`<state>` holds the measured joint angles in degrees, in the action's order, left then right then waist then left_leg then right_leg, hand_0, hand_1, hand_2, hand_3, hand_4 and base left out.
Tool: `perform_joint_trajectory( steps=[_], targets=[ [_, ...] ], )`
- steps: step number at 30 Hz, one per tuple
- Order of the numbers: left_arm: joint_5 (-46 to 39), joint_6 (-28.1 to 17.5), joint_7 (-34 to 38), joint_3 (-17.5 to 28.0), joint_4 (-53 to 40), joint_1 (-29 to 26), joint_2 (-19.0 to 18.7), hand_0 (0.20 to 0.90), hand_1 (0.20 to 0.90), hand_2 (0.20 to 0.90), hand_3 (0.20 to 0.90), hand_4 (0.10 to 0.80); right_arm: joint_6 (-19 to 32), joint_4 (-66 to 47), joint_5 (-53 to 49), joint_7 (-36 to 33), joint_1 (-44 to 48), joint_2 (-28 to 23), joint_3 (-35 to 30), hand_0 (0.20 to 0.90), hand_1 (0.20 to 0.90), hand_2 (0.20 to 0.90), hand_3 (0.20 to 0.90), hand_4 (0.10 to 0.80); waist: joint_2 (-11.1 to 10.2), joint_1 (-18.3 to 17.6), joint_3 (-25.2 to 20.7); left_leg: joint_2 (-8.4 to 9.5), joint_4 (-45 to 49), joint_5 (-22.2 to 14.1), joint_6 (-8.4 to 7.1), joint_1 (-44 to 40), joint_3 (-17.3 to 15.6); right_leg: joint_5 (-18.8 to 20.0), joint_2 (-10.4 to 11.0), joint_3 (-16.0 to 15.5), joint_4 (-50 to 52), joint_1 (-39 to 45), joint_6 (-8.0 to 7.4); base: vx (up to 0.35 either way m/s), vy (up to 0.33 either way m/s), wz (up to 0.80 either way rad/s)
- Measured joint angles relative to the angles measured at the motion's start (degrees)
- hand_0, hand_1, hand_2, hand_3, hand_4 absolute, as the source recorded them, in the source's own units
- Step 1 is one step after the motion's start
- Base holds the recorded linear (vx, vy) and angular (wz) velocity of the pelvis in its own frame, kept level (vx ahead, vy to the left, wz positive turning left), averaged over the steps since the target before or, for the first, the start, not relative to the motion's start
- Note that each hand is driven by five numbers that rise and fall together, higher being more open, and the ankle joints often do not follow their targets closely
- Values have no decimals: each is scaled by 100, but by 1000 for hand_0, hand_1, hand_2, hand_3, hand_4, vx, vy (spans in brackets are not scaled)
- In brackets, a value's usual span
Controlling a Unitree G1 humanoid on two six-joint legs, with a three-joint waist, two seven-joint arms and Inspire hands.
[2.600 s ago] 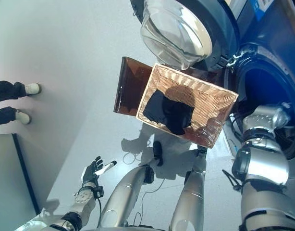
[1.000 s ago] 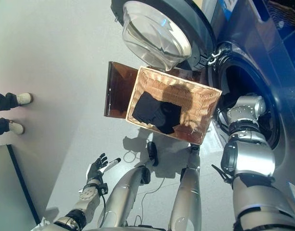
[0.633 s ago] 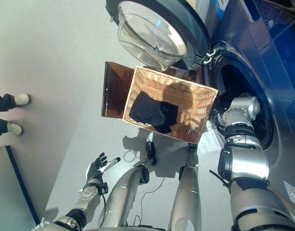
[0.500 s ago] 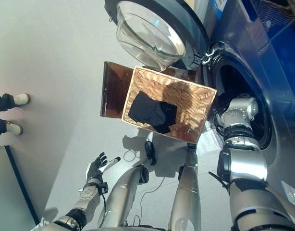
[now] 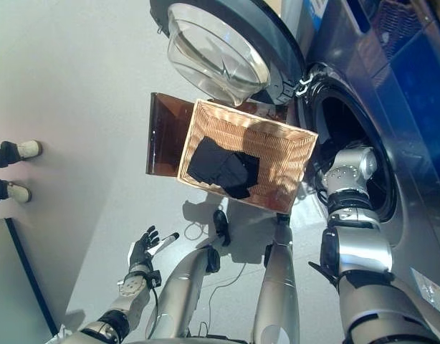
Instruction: Pick up the clothes and place them into the washing machine
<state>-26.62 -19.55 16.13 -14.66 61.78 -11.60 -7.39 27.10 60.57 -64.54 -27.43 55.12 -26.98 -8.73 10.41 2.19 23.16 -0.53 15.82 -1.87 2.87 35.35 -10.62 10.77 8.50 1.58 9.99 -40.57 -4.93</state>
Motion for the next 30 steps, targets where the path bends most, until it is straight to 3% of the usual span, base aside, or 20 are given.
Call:
perform_joint_trajectory(
  steps=[10, 24, 26, 27, 28, 30],
  targets=[
    [8, -81, 17, 1, 3, -9, 0, 900, 900, 900, 900, 800, -141, 322, -7, 145, -3, 27, 156, 900, 900, 900, 900, 800, 2, 26, -2, -76, 5, 26, -97, -109, 102, -160, -49, -79, 282, 21, 100, 2, 1, 1],
    [122, -83, 37, -4, 9, -18, 30, 900, 900, 900, 900, 800, -411, 646, 192, 291, -24, 6, 255, 900, 900, 900, 900, 800, 3, 9, -14, -89, 5, 16, -122, -205, 157, -189, -62, -107, 303, 132, 118, 1, 1, 0],
    [131, -82, 37, -4, 10, -19, 29, 900, 900, 900, 900, 800, -489, 657, 378, 289, -69, -43, 402, 900, 900, 900, 900, 800, 2, 3, -14, -93, 11, 15, -123, -212, 160, -199, -63, -114, 335, 132, 133, 15, 6, 1],
    [131, -76, 47, -2, 27, -29, 30, 900, 900, 900, 900, 800, -434, 675, 895, 366, -308, -11, 870, 900, 900, 900, 900, 800, -11, 1, -20, -100, 16, 11, -127, -239, 173, -218, -70, -128, 377, 150, 149, 35, 16, 7],
    [137, -64, 54, -2, 91, -62, 39, 900, 900, 900, 900, 800, -449, 641, 1523, 476, -812, 151, 1431, 900, 900, 900, 900, 800, -64, -2, -38, -97, 24, 5, -139, -347, 201, -282, -61, -144, 437, 251, 128, 108, 18, 9],
    [155, -68, 74, 8, 133, -50, 20, 900, 900, 900, 900, 800, -596, 683, 2030, 579, -1441, 737, 1852, 900, 900, 900, 900, 800, -213, 15, -183, -88, 91, -48, -172, -416, 226, -377, -50, -155, 496, 326, 101, 101, 8, 6]
  ],
)
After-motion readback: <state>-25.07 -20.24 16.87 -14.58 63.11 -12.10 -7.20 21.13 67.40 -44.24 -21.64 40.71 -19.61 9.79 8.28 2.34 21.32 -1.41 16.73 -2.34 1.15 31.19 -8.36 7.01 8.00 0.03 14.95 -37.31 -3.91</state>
